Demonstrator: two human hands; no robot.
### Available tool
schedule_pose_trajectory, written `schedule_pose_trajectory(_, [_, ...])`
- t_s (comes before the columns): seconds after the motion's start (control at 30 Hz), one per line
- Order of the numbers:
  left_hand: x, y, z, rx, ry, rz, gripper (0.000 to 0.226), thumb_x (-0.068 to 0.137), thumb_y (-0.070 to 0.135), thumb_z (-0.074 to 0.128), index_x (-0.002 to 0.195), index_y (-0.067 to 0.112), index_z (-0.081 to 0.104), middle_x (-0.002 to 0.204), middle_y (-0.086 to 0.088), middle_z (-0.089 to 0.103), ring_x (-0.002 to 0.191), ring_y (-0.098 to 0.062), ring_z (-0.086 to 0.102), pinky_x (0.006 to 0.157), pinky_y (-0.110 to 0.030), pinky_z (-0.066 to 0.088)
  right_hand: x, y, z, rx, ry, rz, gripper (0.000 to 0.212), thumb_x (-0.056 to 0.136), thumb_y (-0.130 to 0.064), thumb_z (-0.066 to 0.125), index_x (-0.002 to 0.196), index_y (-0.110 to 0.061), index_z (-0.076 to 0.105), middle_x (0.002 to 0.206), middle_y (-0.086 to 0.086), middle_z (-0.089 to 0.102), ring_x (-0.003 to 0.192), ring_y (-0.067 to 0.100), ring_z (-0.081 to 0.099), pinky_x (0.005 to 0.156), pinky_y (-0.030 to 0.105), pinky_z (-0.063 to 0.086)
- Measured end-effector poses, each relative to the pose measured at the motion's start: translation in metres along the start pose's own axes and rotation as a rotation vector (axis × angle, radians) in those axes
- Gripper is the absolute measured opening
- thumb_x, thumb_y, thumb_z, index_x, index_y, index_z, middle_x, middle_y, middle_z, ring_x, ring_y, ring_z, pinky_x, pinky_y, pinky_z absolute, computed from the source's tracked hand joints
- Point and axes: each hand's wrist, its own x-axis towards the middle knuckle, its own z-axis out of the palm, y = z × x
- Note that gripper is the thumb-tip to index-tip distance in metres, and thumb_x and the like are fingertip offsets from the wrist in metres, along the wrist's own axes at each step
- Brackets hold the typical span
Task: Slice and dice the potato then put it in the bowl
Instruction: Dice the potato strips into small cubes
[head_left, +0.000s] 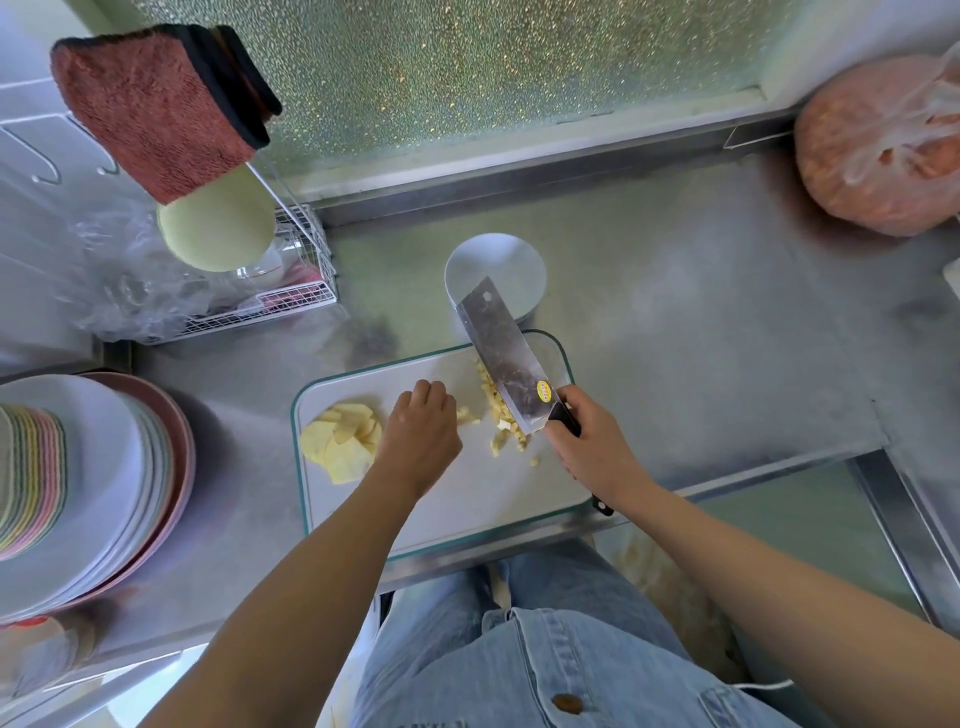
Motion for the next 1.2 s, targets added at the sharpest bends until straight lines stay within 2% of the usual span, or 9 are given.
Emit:
schedule_pose_trajectory(0.07, [-0.002, -0.001, -0.005, -0.231, 0.08, -0.144, 0.009, 0.087, 0.011, 0.051, 0.09, 0.004, 0.056, 0.083, -0.011, 0.054, 0.077, -0.026, 0.047, 0.066, -0.036, 0.041, 0.001, 0.001, 0.001, -0.009, -0.001, -0.009, 0.003, 0.085, -0.009, 0.047, 0.084, -0.012, 0.049, 0.058, 0.0, 0.04, 0.052, 0.017, 0.033, 0.051, 0.033, 0.033])
schedule_pose_trajectory(0.17, [-0.006, -0.011, -0.021, -0.691, 0.151, -0.542, 0.015, 0.097, 0.013, 0.041, 0.107, 0.002, 0.042, 0.073, -0.008, 0.047, 0.069, -0.031, 0.049, 0.061, -0.036, 0.038, 0.002, 0.0, 0.004, -0.007, -0.027, -0.008, 0.003, 0.085, -0.009, 0.046, 0.085, -0.005, 0.045, 0.058, 0.002, 0.038, 0.051, 0.017, 0.032, 0.049, 0.031, 0.032])
schedule_pose_trajectory(0.23, [-0.009, -0.021, -0.018, -0.734, 0.169, -0.685, 0.018, 0.098, 0.009, 0.036, 0.113, -0.001, 0.038, 0.065, -0.007, 0.041, 0.061, -0.034, 0.05, 0.055, -0.034, 0.033, 0.002, 0.0, 0.01, -0.017, -0.064, -0.003, 0.004, 0.084, -0.01, 0.047, 0.084, -0.006, 0.045, 0.055, -0.001, 0.038, 0.048, 0.015, 0.032, 0.049, 0.03, 0.032])
schedule_pose_trajectory(0.37, [-0.027, -0.034, -0.004, -0.707, 0.104, -0.614, 0.02, 0.1, 0.014, 0.035, 0.114, 0.0, 0.039, 0.074, -0.015, 0.05, 0.072, -0.038, 0.057, 0.058, -0.035, 0.034, -0.003, 0.004, 0.029, -0.138, -0.105, 0.007, 0.023, 0.086, -0.016, 0.05, 0.068, -0.026, 0.04, 0.054, -0.004, 0.04, 0.048, 0.014, 0.035, 0.052, 0.032, 0.033])
schedule_pose_trajectory(0.47, [-0.042, -0.035, 0.004, -0.616, 0.052, -0.455, 0.027, 0.098, 0.022, 0.042, 0.12, 0.006, 0.044, 0.089, -0.016, 0.062, 0.085, -0.038, 0.062, 0.063, -0.035, 0.041, -0.012, 0.011, 0.039, -0.19, -0.137, -0.026, 0.024, 0.087, -0.014, 0.05, 0.07, -0.022, 0.035, 0.056, -0.002, 0.036, 0.051, 0.013, 0.032, 0.054, 0.033, 0.028])
schedule_pose_trajectory(0.63, [-0.047, -0.034, 0.007, -0.371, -0.096, -0.324, 0.05, 0.084, 0.04, 0.063, 0.124, 0.018, 0.041, 0.102, -0.008, 0.063, 0.091, -0.028, 0.061, 0.07, -0.035, 0.048, -0.026, 0.015, 0.043, -0.193, -0.13, -0.068, 0.038, 0.089, -0.01, 0.049, 0.07, -0.039, 0.033, 0.056, -0.005, 0.035, 0.049, 0.008, 0.03, 0.051, 0.026, 0.024])
schedule_pose_trajectory(0.73, [-0.044, -0.031, 0.011, -0.217, -0.133, -0.269, 0.042, 0.089, 0.041, 0.058, 0.121, 0.016, 0.044, 0.104, -0.007, 0.062, 0.094, -0.025, 0.061, 0.07, -0.031, 0.046, -0.028, 0.017, 0.049, -0.22, -0.125, -0.065, 0.03, 0.089, -0.011, 0.049, 0.07, -0.026, 0.032, 0.057, -0.002, 0.035, 0.051, 0.011, 0.03, 0.054, 0.031, 0.025])
schedule_pose_trajectory(1.0, [-0.038, -0.018, 0.013, 0.007, -0.144, -0.134, 0.02, 0.087, 0.015, 0.045, 0.103, 0.01, 0.058, 0.096, -0.008, 0.068, 0.086, -0.025, 0.065, 0.065, -0.03, 0.046, -0.028, 0.019, 0.042, -0.242, -0.116, -0.068, 0.025, 0.089, -0.013, 0.049, 0.072, -0.022, 0.033, 0.058, 0.0, 0.035, 0.051, 0.01, 0.029, 0.053, 0.029, 0.024])
schedule_pose_trajectory(1.2, [-0.048, -0.025, 0.016, -0.306, -0.051, -0.293, 0.016, 0.093, 0.023, 0.043, 0.092, 0.009, 0.05, 0.076, -0.006, 0.056, 0.069, -0.028, 0.059, 0.054, -0.03, 0.04, -0.03, 0.021, 0.044, -0.23, -0.127, -0.073, 0.018, 0.089, -0.013, 0.049, 0.076, -0.01, 0.036, 0.059, 0.0, 0.035, 0.053, 0.009, 0.027, 0.054, 0.028, 0.024])
